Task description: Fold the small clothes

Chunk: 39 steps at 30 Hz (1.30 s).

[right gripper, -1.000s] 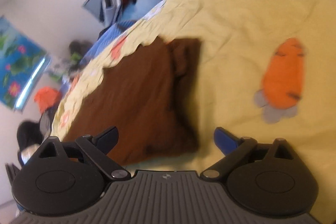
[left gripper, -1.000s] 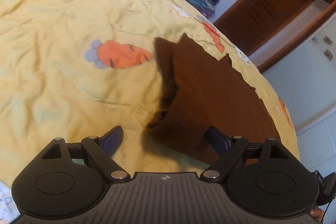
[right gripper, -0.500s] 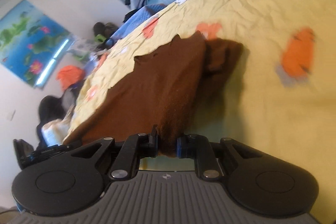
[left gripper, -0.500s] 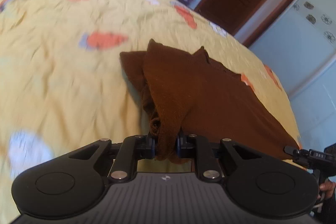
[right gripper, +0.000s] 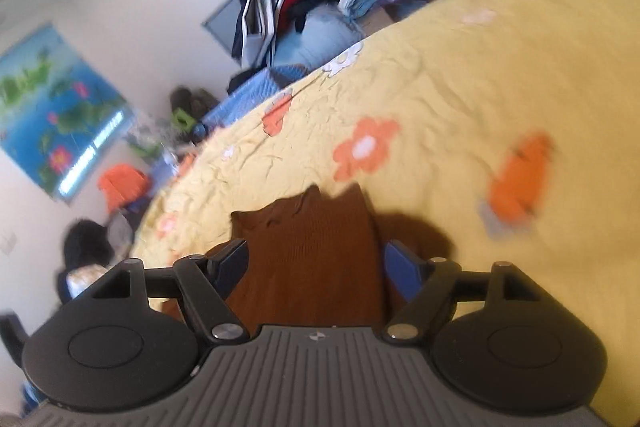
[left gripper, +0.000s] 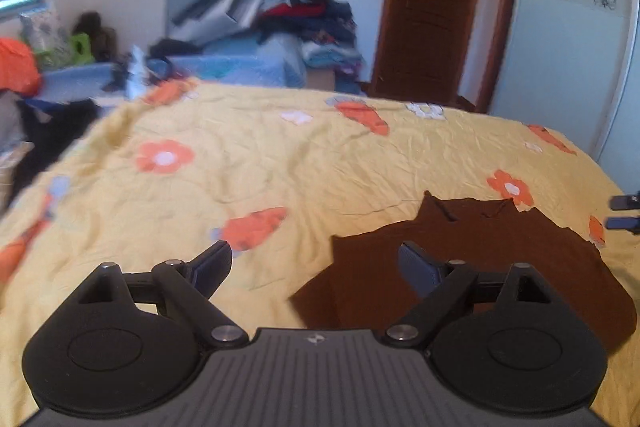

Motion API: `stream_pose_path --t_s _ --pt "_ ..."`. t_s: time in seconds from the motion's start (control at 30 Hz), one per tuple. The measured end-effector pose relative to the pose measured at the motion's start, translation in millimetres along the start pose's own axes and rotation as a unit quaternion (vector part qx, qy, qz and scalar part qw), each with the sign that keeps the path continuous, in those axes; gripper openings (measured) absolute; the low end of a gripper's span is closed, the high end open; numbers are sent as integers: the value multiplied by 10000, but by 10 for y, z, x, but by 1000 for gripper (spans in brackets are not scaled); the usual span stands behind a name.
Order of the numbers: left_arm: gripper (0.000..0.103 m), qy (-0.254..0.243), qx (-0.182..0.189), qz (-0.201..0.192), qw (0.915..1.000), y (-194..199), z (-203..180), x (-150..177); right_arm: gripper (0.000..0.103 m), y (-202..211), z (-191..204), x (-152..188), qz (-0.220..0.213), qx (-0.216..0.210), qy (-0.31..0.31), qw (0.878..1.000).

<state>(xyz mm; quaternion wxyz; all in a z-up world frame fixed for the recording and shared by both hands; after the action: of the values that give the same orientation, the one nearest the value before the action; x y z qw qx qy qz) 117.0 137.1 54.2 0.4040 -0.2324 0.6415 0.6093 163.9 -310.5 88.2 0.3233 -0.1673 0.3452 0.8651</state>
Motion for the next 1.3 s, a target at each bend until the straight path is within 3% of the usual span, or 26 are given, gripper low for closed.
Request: stream_pose_path --t_s 0.1,0.17,0.2,0.27,0.3,0.33,0.37,0.5,0.6,0.7,0.77,0.8,0.87,0.93,0.97,1.0,1.03,1.07,1.1,1.17,1.23,1.27,1.3 --pt "85 -123 3 491 9987 -646 -129 -27 75 -549 69 -161 309 296 252 9988" --pt "69 -201 -120 861 9960 -996 -165 26 71 -875 30 -195 482 583 326 9966" --pt "57 -116 -67 1055 9943 -1133 -177 58 69 -980 6 -157 544 703 331 9955" --pt "47 22 222 1234 9921 -1279 -247 144 64 -1120 -12 -69 708 725 391 9941" --pt "24 29 287 1283 9913 -1328 -274 171 58 -1163 5 -39 683 739 575 9933" --pt "10 -24 314 1261 9915 -1337 -301 168 27 -1177 20 -12 677 714 751 9923" --pt "9 -90 235 1141 9932 -1303 -306 137 10 -1180 26 6 743 652 729 9924" --pt "7 -244 194 403 9987 -964 -330 -203 10 -830 192 -96 368 109 611 9974" --pt "7 -625 -13 239 9978 -956 -364 -360 10 -691 83 -267 106 -37 319 9994" --pt "8 -1084 -399 650 9912 -1304 -415 -245 10 -821 -206 -306 71 308 76 9995" --pt "10 -1057 -466 1075 9875 -1568 -391 -31 11 -911 -307 -267 84 439 -54 9990" --pt "10 -994 -493 1097 9878 -1588 -385 9 15 -945 -324 -217 145 508 -79 9986" --pt "12 -806 -546 843 9917 -1405 -371 -41 28 -933 -273 -132 149 596 -70 9981" --pt "14 -640 -563 582 9947 -1143 -370 -127 42 -744 -106 -121 -197 582 187 9979" --pt "16 -530 -618 438 9957 -996 -372 -176 42 -621 11 -110 -433 560 348 9969" --pt "25 -324 -612 282 9972 -873 -389 -208 42 -537 143 -83 -532 419 452 9967" --pt "46 -24 -470 87 9989 -757 -447 -234 44 -491 283 -28 -507 218 575 9968" --pt "61 190 -212 -52 9996 -692 -552 -240 55 -505 400 57 -446 91 698 9965" --pt "86 299 39 -80 9995 -676 -665 -215 60 -569 484 167 -392 104 882 9953" --pt "88 209 313 147 9992 -786 -914 -71 71 -756 485 368 -267 450 1317 9899" --pt "88 -121 37 732 9972 -1023 -988 197 72 -960 226 521 -81 943 1366 9861" --pt "88 -303 -92 1019 9943 -1153 -967 366 71 -942 169 564 -380 854 1657 9817" --pt "94 -540 -170 575 9967 -1134 -953 395 75 -932 79 586 -489 857 1768 9793"
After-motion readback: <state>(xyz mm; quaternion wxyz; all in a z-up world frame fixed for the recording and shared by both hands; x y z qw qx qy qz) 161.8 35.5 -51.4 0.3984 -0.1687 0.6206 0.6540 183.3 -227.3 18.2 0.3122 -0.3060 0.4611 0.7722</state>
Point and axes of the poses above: each gripper's, at about its wrist camera, not at the fingertips, and y roughly against the way its jaws point, z to its left, x to its underside, the point moved 9 cm from there along -y, roughly the way its jaws point, and after that the axes turned 12 degrees about -y, right-handed, at the moved point
